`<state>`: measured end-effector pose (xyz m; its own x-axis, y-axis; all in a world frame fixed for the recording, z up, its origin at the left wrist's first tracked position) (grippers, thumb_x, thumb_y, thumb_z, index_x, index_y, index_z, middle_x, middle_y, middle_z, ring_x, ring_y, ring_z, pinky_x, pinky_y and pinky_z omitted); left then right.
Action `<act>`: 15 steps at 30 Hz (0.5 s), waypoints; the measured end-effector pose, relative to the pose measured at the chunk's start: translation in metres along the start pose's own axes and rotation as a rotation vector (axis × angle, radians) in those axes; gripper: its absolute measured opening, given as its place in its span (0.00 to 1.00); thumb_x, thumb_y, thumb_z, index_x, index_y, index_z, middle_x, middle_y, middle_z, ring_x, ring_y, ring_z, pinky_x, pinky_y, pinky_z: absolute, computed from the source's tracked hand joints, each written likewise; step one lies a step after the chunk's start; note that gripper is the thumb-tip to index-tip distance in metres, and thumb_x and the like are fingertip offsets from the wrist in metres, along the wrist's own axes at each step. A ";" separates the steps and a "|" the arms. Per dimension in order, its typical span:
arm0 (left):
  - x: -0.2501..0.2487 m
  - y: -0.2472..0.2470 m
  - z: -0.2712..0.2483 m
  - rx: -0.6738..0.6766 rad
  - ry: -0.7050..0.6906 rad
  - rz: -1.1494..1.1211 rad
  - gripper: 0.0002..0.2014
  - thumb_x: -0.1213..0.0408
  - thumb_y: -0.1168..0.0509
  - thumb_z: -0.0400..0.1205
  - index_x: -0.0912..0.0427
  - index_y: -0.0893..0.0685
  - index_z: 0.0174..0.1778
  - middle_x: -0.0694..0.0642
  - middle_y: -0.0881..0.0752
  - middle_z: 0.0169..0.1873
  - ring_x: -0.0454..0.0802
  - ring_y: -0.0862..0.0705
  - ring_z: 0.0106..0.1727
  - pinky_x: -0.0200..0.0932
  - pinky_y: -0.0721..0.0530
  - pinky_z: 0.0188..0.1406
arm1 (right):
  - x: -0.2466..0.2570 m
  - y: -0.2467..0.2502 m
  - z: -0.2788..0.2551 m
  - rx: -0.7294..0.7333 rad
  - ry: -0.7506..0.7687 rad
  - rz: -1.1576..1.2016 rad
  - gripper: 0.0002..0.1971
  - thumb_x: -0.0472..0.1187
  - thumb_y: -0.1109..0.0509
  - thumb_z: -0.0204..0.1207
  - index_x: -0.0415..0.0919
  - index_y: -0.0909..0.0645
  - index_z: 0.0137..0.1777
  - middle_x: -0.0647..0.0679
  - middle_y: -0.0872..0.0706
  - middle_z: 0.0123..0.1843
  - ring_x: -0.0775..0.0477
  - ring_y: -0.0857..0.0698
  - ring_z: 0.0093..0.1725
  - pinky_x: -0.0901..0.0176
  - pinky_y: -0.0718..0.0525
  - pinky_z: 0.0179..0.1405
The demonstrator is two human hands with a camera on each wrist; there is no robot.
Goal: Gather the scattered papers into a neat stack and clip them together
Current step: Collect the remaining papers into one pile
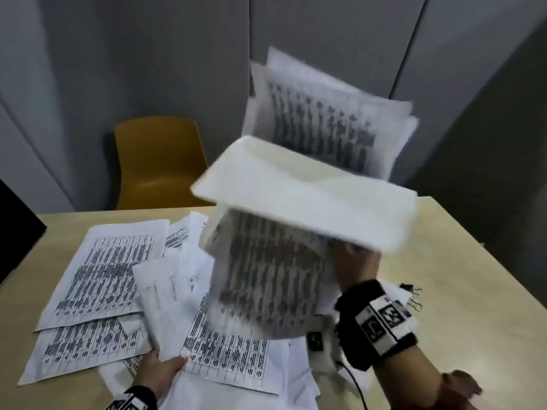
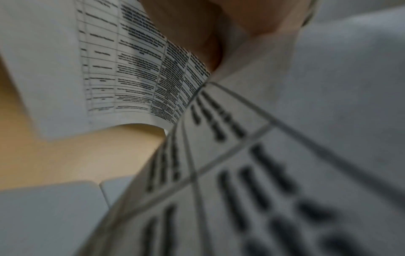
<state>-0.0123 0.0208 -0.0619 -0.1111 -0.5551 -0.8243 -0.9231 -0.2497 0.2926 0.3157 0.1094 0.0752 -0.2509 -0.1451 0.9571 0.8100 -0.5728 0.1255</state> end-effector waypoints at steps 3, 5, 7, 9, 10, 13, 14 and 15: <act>0.002 0.001 -0.002 0.037 0.009 -0.034 0.13 0.74 0.26 0.66 0.74 0.15 0.44 0.64 0.13 0.44 0.59 0.16 0.48 0.49 0.23 0.57 | -0.012 -0.015 -0.038 0.099 -0.133 -0.043 0.09 0.36 0.33 0.76 0.40 0.24 0.34 0.45 0.19 0.31 0.52 0.25 0.34 0.61 0.33 0.27; 0.009 0.002 0.004 0.058 0.011 -0.049 0.17 0.65 0.23 0.56 0.67 0.14 0.38 0.64 0.10 0.41 0.62 0.13 0.48 0.56 0.20 0.59 | -0.045 -0.018 -0.059 0.149 -0.259 -0.141 0.16 0.36 0.34 0.77 0.42 0.30 0.28 0.48 0.25 0.25 0.49 0.27 0.30 0.59 0.34 0.27; 0.010 0.003 0.002 0.053 0.007 -0.031 0.15 0.66 0.26 0.57 0.66 0.17 0.37 0.65 0.13 0.43 0.60 0.15 0.48 0.48 0.23 0.55 | -0.076 -0.015 -0.076 0.196 -0.398 -0.234 0.18 0.37 0.35 0.78 0.42 0.33 0.27 0.47 0.28 0.23 0.48 0.28 0.27 0.58 0.31 0.28; 0.004 0.003 -0.003 0.052 0.006 -0.023 0.18 0.67 0.29 0.58 0.67 0.18 0.43 0.64 0.15 0.46 0.59 0.18 0.50 0.46 0.25 0.53 | -0.095 -0.010 -0.087 0.260 -0.490 -0.259 0.14 0.37 0.36 0.79 0.43 0.31 0.31 0.47 0.27 0.26 0.49 0.28 0.26 0.59 0.29 0.28; 0.003 0.003 -0.003 0.054 0.004 -0.047 0.21 0.67 0.30 0.57 0.68 0.18 0.45 0.64 0.16 0.47 0.58 0.19 0.50 0.45 0.26 0.53 | -0.098 -0.007 -0.091 0.291 -0.504 -0.273 0.14 0.37 0.36 0.80 0.43 0.32 0.33 0.47 0.27 0.27 0.49 0.28 0.26 0.60 0.29 0.28; 0.003 0.003 -0.001 0.050 0.042 -0.199 0.22 0.62 0.29 0.69 0.69 0.19 0.57 0.63 0.17 0.57 0.57 0.20 0.56 0.49 0.25 0.61 | -0.104 -0.003 -0.098 0.353 -0.508 -0.330 0.16 0.34 0.36 0.79 0.43 0.31 0.30 0.47 0.27 0.25 0.49 0.29 0.25 0.59 0.29 0.27; 0.003 0.003 -0.002 0.056 0.066 -0.248 0.21 0.58 0.31 0.74 0.65 0.20 0.61 0.59 0.19 0.60 0.54 0.21 0.59 0.51 0.28 0.67 | -0.105 -0.003 -0.100 0.387 -0.525 -0.354 0.16 0.34 0.36 0.79 0.44 0.30 0.30 0.47 0.26 0.25 0.48 0.28 0.26 0.58 0.27 0.29; 0.005 0.003 -0.002 0.075 0.064 -0.259 0.22 0.53 0.32 0.76 0.59 0.22 0.63 0.56 0.19 0.60 0.52 0.22 0.61 0.51 0.30 0.70 | -0.104 -0.004 -0.103 0.424 -0.551 -0.360 0.14 0.34 0.35 0.78 0.44 0.29 0.31 0.46 0.25 0.26 0.47 0.26 0.27 0.55 0.25 0.30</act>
<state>-0.0148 0.0157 -0.0637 0.1534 -0.5298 -0.8341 -0.9425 -0.3321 0.0376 0.2838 0.0439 -0.0519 -0.3273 0.4765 0.8160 0.8898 -0.1350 0.4358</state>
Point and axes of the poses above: each hand's wrist, its own z-axis towards the middle knuckle, its own y-axis out of the back of the hand, x = y × z, the point moved 2 cm from there along z, towards the middle knuckle
